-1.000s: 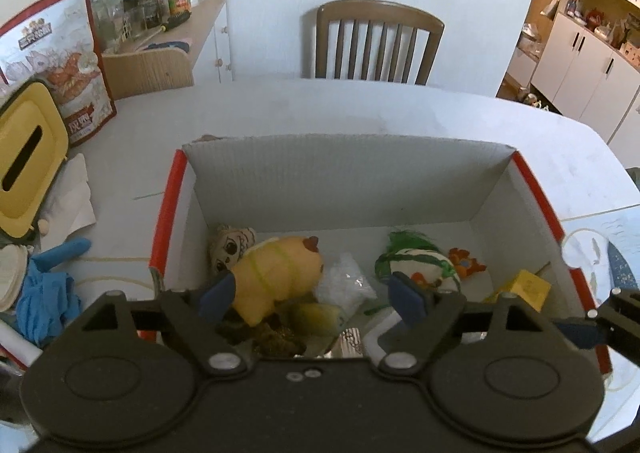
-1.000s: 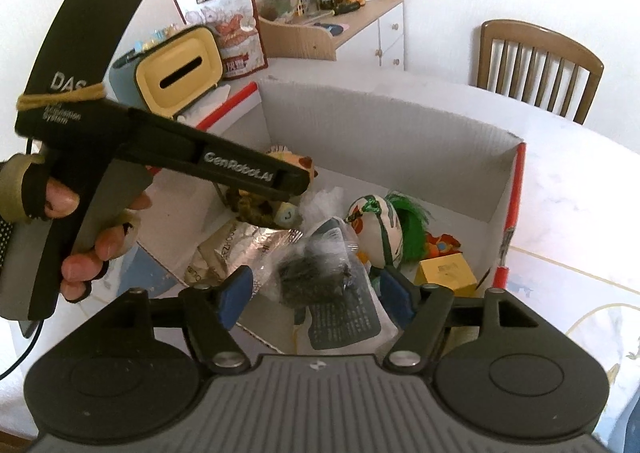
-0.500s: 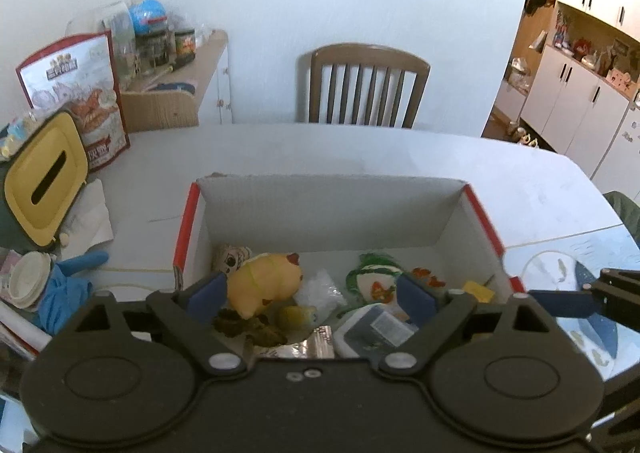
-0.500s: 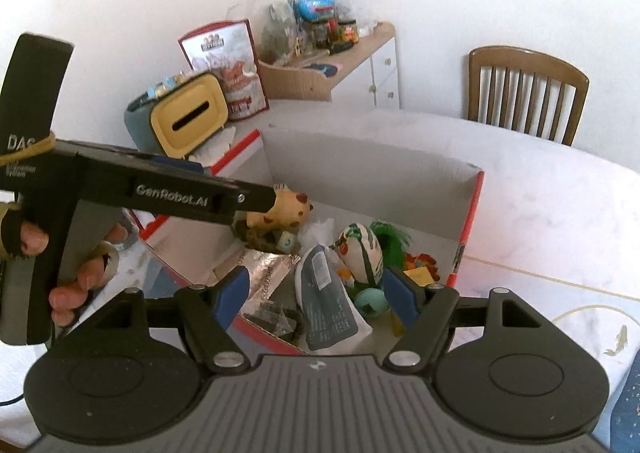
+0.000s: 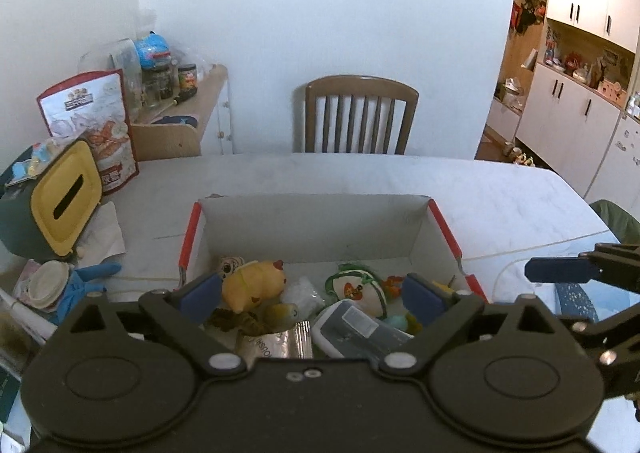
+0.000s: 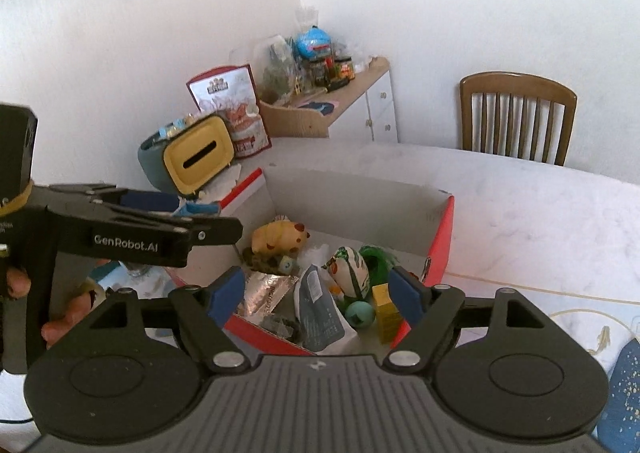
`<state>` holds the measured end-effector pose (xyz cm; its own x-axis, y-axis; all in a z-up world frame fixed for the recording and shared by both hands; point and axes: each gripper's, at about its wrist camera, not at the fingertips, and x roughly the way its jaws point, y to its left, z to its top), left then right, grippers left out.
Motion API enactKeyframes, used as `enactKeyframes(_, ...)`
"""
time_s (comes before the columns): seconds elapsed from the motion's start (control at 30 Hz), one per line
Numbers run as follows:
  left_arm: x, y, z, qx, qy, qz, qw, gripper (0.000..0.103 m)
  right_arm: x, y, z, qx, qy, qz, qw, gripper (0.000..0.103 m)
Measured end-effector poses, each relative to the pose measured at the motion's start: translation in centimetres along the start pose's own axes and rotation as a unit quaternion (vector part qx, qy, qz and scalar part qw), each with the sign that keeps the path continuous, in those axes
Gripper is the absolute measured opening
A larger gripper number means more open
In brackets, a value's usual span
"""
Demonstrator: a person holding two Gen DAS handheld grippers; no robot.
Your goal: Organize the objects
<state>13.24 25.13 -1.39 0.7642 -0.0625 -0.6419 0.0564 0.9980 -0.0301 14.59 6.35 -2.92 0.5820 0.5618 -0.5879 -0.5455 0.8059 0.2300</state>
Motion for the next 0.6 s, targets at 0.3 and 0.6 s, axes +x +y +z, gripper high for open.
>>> enactKeyframes(0.3,-1.4,-0.9,-0.6,-0.001,-0.007,-0.001,1.0,0.101,-1.8,-0.1,-0.5,-0.011,-0.023,0.0,1.0,0.082)
enactKeyframes(0.6,-2.6,-1.7,-1.1,-0.011,-0.01,-0.007,0.9999,0.102,-3.2,-0.2,-1.3,-0.015,-0.042,-0.001,0.999,0.084)
